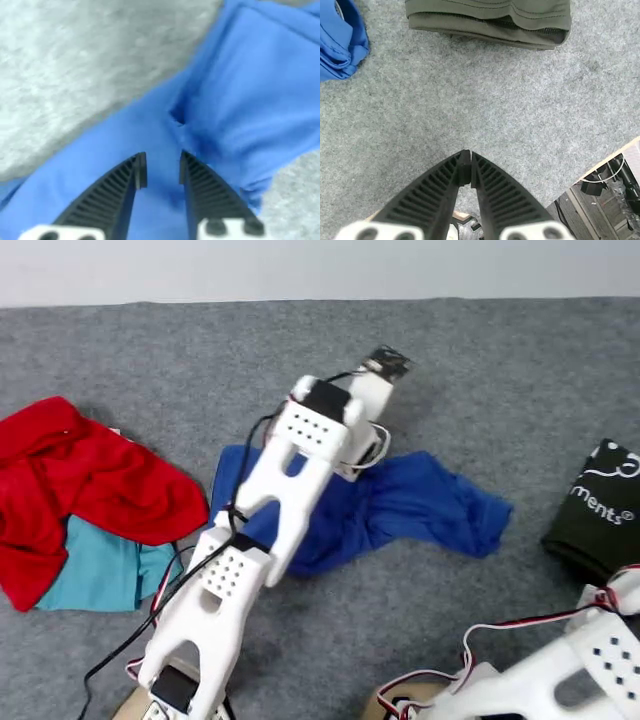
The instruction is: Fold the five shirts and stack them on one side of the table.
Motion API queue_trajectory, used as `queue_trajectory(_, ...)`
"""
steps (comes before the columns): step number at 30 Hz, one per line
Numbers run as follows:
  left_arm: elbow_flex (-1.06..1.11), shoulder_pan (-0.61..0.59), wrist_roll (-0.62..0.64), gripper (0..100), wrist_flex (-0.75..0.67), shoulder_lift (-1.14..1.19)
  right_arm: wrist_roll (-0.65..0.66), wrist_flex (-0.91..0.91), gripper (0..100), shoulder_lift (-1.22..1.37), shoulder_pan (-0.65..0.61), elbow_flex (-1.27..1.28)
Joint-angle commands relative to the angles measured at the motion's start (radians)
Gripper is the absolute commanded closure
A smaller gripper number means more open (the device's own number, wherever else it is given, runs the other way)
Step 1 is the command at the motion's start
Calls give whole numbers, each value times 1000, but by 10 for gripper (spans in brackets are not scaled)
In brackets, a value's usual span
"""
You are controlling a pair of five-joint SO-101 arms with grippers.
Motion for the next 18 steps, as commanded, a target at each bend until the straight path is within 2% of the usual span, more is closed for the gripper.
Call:
queue_trajectory(1, -41, -23, 3, 877, 26, -35, 3, -5, 989, -15, -2, -5)
queue_trajectory(7, -45, -20, 3, 880, 28, 5, 3, -7, 989, -18, -15, 29)
queue_trajectory(12, -45, -15, 5, 881, 28, -86, 2, -5, 989, -24, -62, 55)
queue_trajectory(18, -13, 81, 5, 881, 29, -207, -20, -15, 989, -16, -96, 55)
